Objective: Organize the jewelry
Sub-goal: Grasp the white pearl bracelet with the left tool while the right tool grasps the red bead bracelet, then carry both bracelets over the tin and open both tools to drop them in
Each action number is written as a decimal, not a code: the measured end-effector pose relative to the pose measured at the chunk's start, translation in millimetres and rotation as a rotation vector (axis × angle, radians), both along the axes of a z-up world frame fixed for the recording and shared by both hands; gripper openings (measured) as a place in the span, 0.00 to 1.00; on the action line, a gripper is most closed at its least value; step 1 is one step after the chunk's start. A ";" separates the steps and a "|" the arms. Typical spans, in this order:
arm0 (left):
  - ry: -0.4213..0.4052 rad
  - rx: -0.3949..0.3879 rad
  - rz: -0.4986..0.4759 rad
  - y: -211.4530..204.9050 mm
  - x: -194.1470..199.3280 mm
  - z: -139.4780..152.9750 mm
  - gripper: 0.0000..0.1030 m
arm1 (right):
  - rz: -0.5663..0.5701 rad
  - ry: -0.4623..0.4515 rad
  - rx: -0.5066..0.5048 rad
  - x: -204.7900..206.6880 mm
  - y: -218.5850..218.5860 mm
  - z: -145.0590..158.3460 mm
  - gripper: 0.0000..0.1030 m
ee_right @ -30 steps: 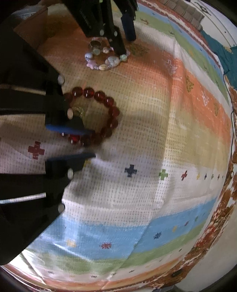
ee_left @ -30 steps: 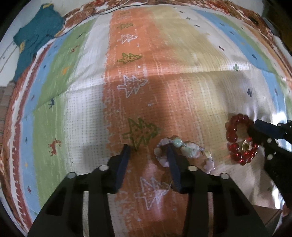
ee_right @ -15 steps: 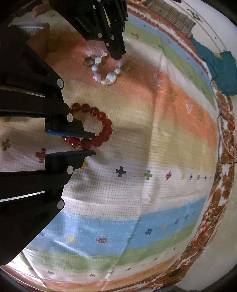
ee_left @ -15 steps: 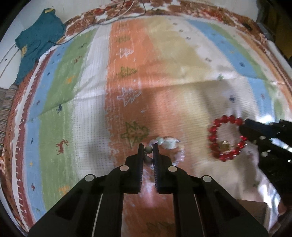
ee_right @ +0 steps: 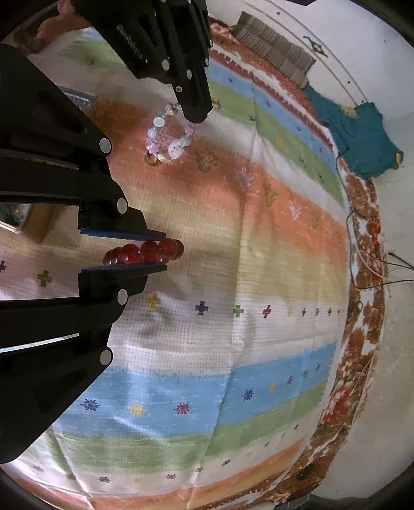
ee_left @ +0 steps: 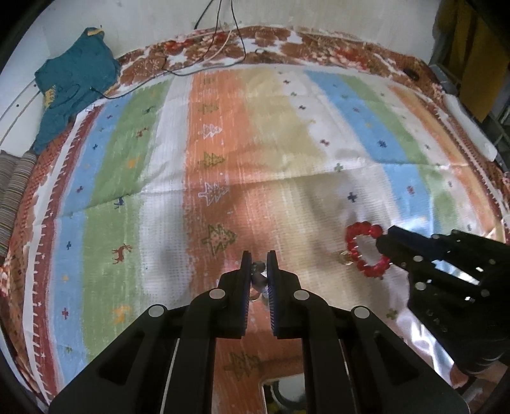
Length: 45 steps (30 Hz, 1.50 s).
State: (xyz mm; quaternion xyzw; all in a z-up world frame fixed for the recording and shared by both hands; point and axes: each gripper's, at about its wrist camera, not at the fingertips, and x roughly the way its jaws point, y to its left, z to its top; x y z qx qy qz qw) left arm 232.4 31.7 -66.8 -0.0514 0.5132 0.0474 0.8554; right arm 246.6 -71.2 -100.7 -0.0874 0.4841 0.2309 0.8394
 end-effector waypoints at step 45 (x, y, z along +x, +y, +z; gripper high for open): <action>-0.167 -0.059 -0.081 -29.9 -94.1 66.5 0.09 | 0.066 -0.184 0.079 -90.4 -16.3 61.6 0.14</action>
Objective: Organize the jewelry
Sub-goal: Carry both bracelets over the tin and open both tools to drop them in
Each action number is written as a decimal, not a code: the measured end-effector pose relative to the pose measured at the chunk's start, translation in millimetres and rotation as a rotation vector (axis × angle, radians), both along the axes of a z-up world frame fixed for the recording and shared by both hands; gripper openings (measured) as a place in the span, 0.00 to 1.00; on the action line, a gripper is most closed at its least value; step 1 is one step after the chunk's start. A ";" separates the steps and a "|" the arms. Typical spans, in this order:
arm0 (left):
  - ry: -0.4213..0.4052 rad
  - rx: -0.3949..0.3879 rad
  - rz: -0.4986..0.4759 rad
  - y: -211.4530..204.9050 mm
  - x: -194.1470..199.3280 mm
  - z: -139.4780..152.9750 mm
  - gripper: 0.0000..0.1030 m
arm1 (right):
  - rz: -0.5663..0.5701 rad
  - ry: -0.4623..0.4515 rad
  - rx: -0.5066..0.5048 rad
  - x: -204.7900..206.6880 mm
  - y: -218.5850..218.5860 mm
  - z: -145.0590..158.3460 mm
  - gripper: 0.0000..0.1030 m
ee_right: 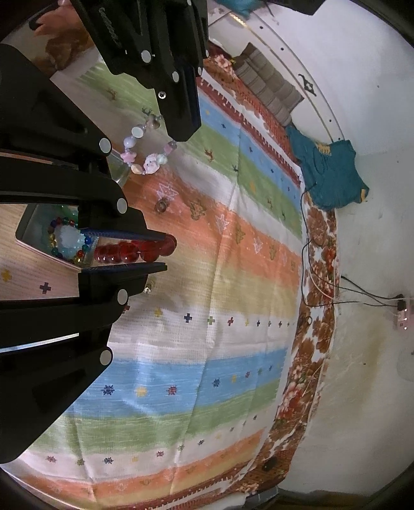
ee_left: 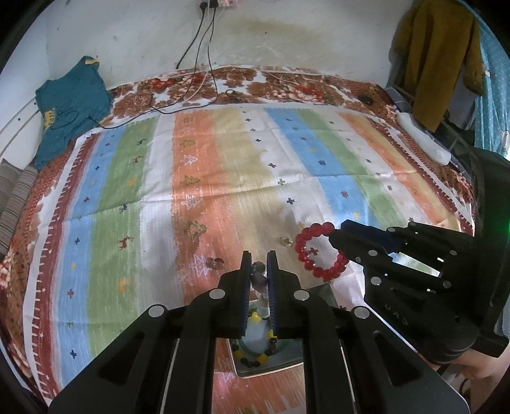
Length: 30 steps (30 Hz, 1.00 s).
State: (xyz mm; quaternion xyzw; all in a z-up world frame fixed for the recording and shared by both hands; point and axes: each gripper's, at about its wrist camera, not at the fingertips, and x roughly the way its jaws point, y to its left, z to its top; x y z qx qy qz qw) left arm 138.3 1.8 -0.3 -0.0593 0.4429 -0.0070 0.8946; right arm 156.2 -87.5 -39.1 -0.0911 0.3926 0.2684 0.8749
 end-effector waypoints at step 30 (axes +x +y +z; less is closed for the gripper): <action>-0.021 0.005 -0.013 -11.8 -41.7 0.1 0.09 | 0.039 -0.004 0.022 -48.1 -12.7 4.8 0.14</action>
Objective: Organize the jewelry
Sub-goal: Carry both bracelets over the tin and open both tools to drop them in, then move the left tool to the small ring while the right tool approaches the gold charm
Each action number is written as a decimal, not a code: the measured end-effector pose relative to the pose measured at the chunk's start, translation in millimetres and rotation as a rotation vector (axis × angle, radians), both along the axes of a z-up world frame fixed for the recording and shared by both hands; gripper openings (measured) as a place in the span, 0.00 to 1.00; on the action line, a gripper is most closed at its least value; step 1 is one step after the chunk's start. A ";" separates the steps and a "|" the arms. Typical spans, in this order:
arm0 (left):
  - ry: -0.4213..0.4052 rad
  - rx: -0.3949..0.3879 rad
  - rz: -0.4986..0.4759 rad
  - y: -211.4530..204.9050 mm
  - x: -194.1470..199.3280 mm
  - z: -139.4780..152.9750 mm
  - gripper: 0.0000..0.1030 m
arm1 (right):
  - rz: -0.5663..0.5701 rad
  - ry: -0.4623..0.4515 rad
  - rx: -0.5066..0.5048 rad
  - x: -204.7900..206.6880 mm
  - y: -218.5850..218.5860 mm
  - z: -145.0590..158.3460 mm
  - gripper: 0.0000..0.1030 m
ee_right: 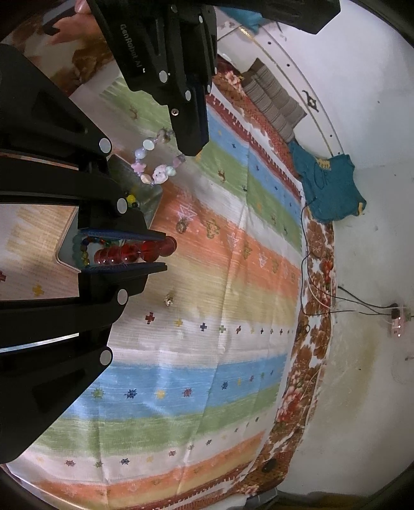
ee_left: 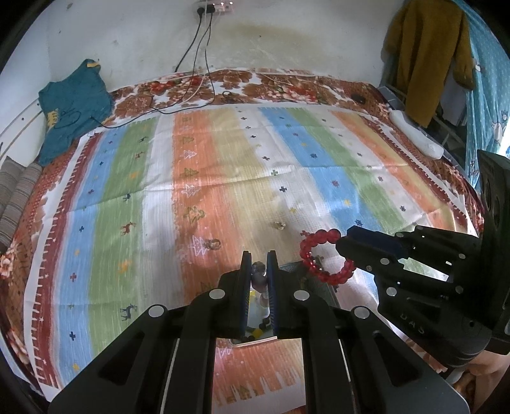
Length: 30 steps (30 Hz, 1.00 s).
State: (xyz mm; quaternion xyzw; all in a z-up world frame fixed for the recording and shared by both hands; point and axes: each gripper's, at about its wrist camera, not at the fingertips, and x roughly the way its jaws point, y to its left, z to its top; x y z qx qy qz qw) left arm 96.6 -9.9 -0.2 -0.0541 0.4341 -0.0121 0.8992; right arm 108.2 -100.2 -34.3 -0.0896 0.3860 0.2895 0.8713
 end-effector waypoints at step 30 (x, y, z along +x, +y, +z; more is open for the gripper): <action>0.101 0.008 0.116 31.2 28.2 -24.3 0.39 | -0.111 0.119 -0.116 49.8 -4.7 -33.0 0.44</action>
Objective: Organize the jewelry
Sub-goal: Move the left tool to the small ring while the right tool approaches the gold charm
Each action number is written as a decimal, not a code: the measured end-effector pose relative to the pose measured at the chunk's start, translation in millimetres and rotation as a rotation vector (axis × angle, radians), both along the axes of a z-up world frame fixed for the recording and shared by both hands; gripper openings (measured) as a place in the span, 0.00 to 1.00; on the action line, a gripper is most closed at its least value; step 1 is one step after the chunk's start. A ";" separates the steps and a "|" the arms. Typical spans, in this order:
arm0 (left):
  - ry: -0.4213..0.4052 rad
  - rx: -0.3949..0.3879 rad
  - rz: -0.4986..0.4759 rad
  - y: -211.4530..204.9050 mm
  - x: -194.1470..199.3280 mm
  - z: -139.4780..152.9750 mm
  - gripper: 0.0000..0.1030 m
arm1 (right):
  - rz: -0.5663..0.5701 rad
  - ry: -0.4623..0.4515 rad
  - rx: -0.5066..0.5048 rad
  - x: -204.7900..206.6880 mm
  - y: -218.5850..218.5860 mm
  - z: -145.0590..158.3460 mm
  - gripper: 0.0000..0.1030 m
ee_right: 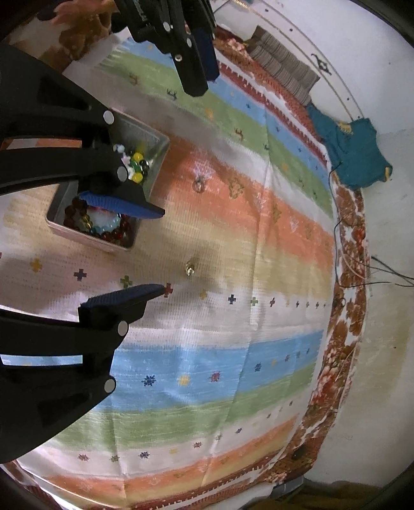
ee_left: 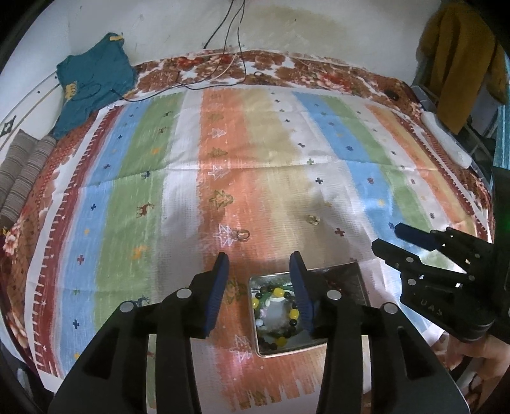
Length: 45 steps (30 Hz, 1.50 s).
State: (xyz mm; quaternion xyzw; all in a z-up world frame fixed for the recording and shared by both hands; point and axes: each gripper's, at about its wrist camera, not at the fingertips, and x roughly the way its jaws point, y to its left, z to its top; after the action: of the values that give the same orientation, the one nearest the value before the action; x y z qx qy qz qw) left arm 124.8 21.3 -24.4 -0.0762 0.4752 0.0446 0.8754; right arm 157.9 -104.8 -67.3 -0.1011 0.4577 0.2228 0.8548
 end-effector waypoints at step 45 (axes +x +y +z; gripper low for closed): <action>0.216 0.070 -0.005 20.6 86.5 -71.8 0.49 | 0.005 0.168 -0.105 84.6 29.4 -64.1 0.50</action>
State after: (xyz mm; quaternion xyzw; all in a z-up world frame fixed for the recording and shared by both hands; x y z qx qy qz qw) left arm 211.4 41.9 -96.2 -0.0390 0.5650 0.0668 0.8214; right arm 242.5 -75.4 -131.4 -0.1279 0.5388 0.2082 0.8062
